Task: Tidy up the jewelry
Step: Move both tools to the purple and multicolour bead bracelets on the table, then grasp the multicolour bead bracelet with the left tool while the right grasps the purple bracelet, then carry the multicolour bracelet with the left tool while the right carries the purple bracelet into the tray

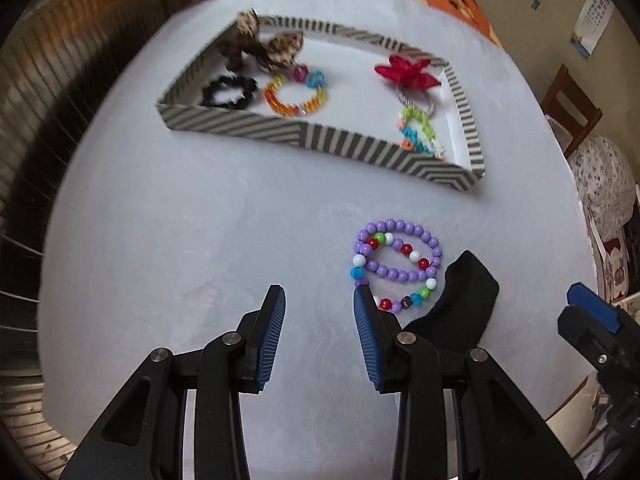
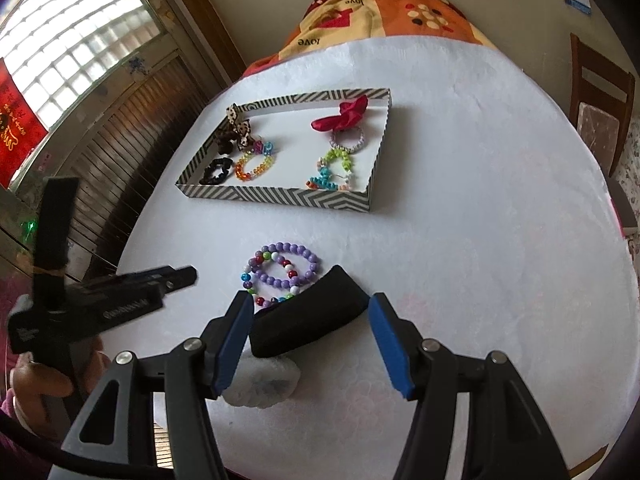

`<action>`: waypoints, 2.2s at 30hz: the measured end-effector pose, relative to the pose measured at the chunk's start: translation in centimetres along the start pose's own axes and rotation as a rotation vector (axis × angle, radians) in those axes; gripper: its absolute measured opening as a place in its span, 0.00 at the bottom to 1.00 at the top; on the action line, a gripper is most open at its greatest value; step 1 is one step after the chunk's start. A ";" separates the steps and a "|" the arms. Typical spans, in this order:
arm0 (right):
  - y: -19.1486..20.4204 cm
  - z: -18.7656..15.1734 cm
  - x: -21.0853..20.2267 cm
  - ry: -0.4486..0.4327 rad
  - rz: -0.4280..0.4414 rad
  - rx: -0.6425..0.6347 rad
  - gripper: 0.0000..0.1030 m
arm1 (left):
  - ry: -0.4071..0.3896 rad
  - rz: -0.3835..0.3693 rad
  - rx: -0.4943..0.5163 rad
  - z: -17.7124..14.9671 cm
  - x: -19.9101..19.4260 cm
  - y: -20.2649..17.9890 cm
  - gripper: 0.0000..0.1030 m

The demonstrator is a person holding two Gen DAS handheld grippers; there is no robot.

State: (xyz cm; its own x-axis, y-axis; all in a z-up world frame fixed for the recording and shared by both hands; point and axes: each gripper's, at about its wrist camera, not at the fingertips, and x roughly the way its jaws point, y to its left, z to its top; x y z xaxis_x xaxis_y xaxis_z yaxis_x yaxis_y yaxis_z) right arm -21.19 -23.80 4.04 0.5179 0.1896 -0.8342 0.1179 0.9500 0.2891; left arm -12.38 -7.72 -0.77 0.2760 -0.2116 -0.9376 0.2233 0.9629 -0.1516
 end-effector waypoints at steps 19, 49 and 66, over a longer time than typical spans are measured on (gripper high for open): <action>-1.1 2.8 4.9 0.077 -0.011 0.018 0.61 | 0.034 -0.051 0.092 2.0 5.1 -1.6 0.00; 5.7 4.9 9.5 0.137 -0.007 -0.342 0.09 | -0.085 0.019 0.016 4.4 -1.8 4.6 0.00; 6.5 10.0 2.7 -0.037 0.008 -0.348 0.09 | -0.218 0.045 0.075 8.6 -6.9 2.5 0.00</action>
State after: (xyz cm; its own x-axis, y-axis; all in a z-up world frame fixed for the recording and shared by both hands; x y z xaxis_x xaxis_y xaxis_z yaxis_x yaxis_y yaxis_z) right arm -10.58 -19.65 8.38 0.5490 0.1948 -0.8128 -0.1792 0.9773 0.1132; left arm -5.68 -5.34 8.03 0.4811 -0.2079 -0.8516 0.2730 0.9587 -0.0798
